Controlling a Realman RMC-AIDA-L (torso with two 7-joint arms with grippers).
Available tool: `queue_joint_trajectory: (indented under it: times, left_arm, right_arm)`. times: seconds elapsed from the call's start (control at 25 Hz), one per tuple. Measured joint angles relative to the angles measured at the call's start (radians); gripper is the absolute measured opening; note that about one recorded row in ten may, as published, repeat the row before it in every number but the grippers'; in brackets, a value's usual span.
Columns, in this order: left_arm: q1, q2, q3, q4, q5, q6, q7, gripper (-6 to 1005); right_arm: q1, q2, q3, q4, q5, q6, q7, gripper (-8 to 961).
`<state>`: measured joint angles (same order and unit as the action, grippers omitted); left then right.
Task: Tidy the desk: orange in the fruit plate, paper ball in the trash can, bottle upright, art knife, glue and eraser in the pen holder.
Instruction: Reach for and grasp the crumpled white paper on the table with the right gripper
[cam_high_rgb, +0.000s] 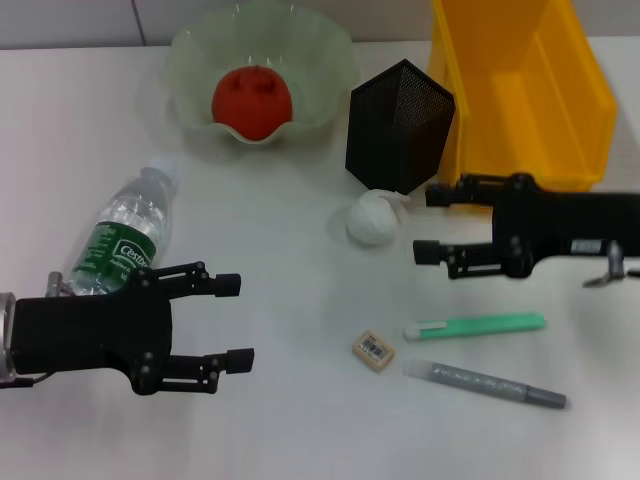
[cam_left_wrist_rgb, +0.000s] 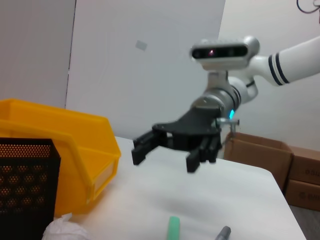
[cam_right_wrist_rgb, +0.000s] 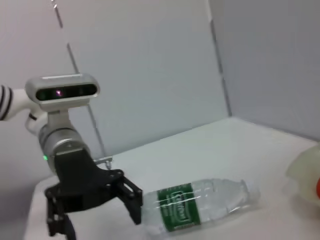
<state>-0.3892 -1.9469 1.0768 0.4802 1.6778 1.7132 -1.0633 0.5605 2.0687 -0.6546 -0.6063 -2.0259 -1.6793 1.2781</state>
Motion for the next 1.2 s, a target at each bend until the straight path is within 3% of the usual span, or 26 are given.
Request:
queue_joint_trajectory:
  times: [0.32,0.48,0.76,1.2]
  left_arm:
    - [-0.002,-0.001,-0.009,0.000,0.000,0.003,-0.001,834]
    - [-0.002,-0.001,-0.011,0.000,0.000,0.000,-0.004,834]
    - [-0.004,-0.002,-0.032,0.000,-0.001,-0.001,-0.008,834]
    - [-0.004,-0.005,-0.043,0.000,-0.006,-0.003,-0.010,834]
  right_arm:
    - [0.094,-0.010,-0.182,-0.351,-0.142,-0.112,0.445,803]
    - [0.167,-0.017,-0.261,-0.442,-0.229,-0.154,0.566,803]
    - [0.252,-0.012,-0.369,-0.515,-0.362,-0.133,0.657,803]
    - [0.259,0.014,-0.589,-0.567,-0.425,0.070,0.685,802]
